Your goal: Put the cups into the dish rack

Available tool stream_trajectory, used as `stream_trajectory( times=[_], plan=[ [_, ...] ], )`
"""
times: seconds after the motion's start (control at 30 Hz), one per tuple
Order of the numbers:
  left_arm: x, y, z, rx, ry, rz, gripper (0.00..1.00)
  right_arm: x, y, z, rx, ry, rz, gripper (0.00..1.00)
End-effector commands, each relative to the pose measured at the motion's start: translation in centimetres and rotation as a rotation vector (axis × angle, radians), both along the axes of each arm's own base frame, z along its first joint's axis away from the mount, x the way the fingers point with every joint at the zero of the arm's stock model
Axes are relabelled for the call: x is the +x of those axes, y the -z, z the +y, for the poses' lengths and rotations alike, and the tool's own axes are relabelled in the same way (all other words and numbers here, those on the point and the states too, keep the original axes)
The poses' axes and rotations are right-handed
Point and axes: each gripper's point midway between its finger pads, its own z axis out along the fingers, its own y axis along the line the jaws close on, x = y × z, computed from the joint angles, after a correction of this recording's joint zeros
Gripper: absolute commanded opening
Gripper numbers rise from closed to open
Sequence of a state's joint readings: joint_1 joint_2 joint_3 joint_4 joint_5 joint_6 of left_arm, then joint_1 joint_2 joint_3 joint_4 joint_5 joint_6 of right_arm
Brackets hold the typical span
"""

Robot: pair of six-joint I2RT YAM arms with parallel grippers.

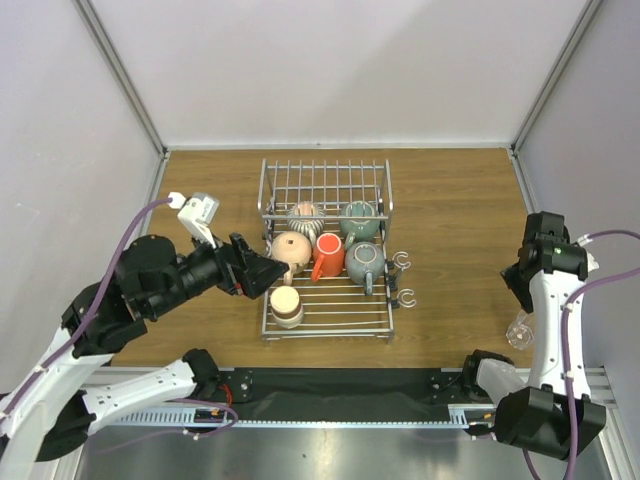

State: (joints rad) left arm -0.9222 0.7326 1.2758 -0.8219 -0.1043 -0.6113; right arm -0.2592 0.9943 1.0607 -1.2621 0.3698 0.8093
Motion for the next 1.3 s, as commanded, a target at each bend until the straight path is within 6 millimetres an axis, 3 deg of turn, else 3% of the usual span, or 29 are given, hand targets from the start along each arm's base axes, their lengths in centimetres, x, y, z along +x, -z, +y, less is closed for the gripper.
stream_trajectory(
  times=[0.0,0.6,0.7,0.93,0.97,1.0,1.13,1.23,1.27],
  plan=[
    [-0.3,-2.7,0.5,-0.02,0.024,-0.092,1.0,0.0,0.6,-2.0,-0.086,0.043,0.013,0.56],
    [0.2,-4.6,0.8,0.001,0.017,-0.142,1.0,1.3,7.3,-5.0,0.004,0.131,0.094,0.56],
    [0.3,-4.7,0.7,-0.008,0.01,-0.139,1.0,1.3,8.3,-4.8,0.033,0.14,0.092,0.5],
    [0.2,-5.1,-0.5,-0.045,0.042,-0.123,1.0,1.5,9.6,-4.0,0.1,0.16,0.083,0.22],
    [0.2,-4.8,-0.7,-0.046,0.047,-0.116,1.0,1.6,9.6,-3.9,0.108,0.16,0.077,0.08],
    [0.1,-4.7,-0.8,-0.052,0.053,-0.109,1.0,1.5,9.5,-3.7,0.119,0.158,0.078,0.02],
    [0.3,-4.5,-2.0,-0.081,0.075,-0.096,1.0,2.8,7.3,-2.5,0.163,0.14,0.049,0.0],
    [0.4,-4.7,-3.0,-0.102,0.095,-0.083,1.0,5.6,3.7,-1.0,0.188,0.087,-0.037,0.0],
    [0.7,-4.5,-3.3,-0.097,0.094,-0.075,1.0,7.1,1.6,-0.7,0.191,0.066,-0.106,0.0]
  ],
)
